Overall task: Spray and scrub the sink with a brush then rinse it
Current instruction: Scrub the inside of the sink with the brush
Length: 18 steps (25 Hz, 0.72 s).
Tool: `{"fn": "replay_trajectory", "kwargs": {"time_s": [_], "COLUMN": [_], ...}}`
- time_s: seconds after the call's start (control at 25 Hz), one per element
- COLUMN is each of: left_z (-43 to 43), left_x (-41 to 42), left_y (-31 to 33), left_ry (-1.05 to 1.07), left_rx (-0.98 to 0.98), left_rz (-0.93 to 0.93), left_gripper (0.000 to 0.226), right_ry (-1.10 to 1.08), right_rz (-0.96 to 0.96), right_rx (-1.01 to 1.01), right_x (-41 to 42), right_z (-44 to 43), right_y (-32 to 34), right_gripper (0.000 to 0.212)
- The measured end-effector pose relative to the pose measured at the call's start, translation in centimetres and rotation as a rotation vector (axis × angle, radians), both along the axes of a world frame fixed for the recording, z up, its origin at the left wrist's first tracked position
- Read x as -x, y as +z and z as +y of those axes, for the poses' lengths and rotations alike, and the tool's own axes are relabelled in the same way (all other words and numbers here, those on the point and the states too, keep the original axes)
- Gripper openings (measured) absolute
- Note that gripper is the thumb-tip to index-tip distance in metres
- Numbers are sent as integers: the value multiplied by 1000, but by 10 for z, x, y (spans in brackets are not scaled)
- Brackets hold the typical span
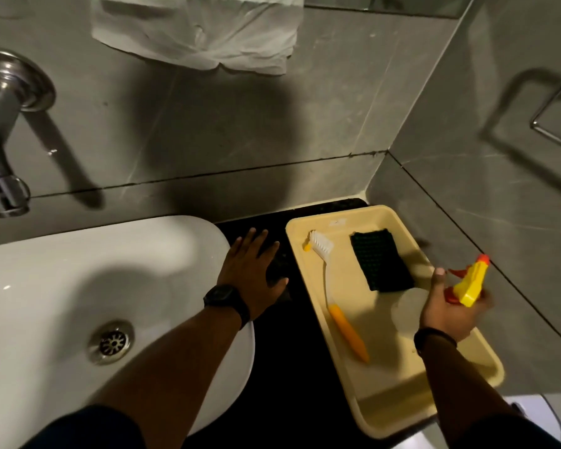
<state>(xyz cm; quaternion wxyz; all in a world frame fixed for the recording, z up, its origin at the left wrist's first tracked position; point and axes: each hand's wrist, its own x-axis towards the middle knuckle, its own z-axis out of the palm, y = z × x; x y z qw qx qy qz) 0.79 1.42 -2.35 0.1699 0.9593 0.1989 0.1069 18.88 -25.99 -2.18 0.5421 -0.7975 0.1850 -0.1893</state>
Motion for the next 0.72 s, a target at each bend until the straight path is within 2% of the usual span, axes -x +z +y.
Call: {"fn": "replay_trajectory", "kwargs": {"time_s": [0.08,0.12,0.16,0.2,0.28,0.36,0.44,0.6,0.72], "left_z": [-1,-1,-2,-2,-2,-2,-2,-1,-1], "left_x": [1,1,0,1,1,1,0,-2,-2], "left_y": [3,4,4,4,4,3,2,-1,0], "left_ry": [-6,-8,-10,-10,-9,-9,-12,-12,-12], "left_rx": [1,1,0,-1,-1,6,0,-9,-15], "left_rz": [7,6,4,3,-2,-16,-28,-27,-3], "left_gripper": [73,73,74,74,76,76,77,78,78], "right_ry": [-293,-304,-196,19,532,862,977,1078,1058], "right_rz": [118,138,133,142,260,395,494,457,527], "right_rx": [172,243,317,397,602,730,731,844,741], "right_x": [26,43,60,73,87,81,73,67,65], "right_z": [9,16,23,31,42,47,49,47,46], "right_y": [-1,-3,-9,-17,-34,-44,-49,-55,-44], "right_gripper": [71,68,64,60,53,50,48,40,36]}}
